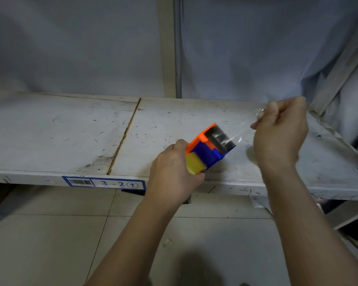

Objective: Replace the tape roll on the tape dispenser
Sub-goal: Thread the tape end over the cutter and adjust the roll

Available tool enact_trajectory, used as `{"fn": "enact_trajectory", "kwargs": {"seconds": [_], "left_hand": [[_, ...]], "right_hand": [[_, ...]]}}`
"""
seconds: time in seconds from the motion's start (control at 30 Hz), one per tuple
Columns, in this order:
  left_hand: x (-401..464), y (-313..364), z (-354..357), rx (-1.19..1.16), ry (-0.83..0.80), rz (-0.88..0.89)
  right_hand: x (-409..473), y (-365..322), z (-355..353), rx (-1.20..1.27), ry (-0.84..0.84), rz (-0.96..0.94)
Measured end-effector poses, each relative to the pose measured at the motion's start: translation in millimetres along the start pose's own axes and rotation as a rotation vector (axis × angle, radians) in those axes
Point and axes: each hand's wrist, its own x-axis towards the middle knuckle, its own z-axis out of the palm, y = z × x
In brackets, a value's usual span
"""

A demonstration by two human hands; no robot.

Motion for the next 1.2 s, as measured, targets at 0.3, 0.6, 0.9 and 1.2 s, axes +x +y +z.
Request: {"fn": "enact_trajectory", "kwargs": {"seconds": [0.3,0.6,0.9,1.2], "left_hand": [[3,-10,-9,-0.104,-0.053,-0.046],[8,-22,-19,-0.489,-0.256,-0.165],[11,-26,-18,-0.852,-0.429,-0.263],[12,-28,-14,-1.038,-0.401,-0.346]], "right_hand": [[11,7,3,0.067,-0.197,0.238],[18,7,-9,0.944,-0.469,1.122],[8,8,-5,1.180,-0.471,1.194],[-6,9,2,0.841,-0.678,0.959]]}}
